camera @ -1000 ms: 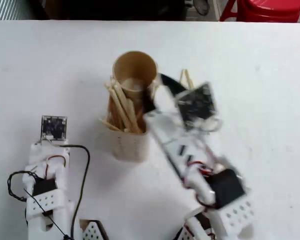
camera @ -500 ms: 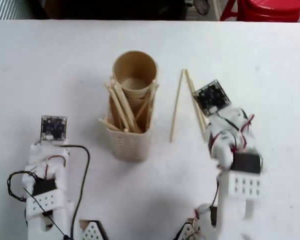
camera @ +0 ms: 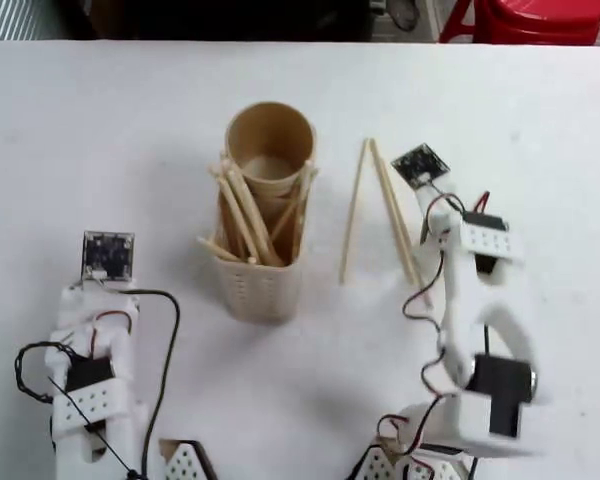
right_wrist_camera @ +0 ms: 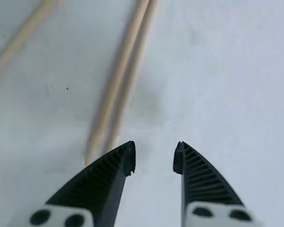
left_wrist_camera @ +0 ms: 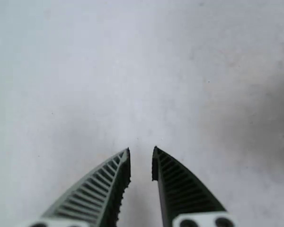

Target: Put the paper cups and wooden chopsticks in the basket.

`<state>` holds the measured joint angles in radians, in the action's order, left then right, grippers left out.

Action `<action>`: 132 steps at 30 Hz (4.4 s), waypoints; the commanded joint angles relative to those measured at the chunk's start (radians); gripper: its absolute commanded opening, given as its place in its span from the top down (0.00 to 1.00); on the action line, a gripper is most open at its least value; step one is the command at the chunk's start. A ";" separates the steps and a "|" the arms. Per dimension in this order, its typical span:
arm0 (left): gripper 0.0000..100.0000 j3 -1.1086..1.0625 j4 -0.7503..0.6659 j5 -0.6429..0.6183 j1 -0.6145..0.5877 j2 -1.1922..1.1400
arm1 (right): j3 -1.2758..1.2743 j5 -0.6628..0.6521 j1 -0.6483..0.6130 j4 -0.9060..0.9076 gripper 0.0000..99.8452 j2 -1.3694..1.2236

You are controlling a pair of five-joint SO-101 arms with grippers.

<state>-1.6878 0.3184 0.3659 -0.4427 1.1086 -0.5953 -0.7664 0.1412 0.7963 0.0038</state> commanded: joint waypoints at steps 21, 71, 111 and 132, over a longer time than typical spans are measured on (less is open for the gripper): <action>0.90 0.002 0.002 0.012 -0.008 0.016 | 0.170 -0.003 -0.097 0.031 0.86 -0.140; 0.90 0.002 0.002 0.012 -0.008 0.016 | 0.236 -0.003 0.024 0.076 0.86 -0.136; 0.90 0.002 0.002 0.012 -0.008 0.016 | 0.218 -0.005 0.007 0.073 0.86 -0.228; 0.90 0.002 0.002 0.012 -0.008 0.016 | 0.212 0.279 0.002 0.130 0.98 0.127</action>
<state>-1.6878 0.3184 0.3659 -0.4427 1.1086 -0.4081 -0.5593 0.1427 0.8838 -0.0391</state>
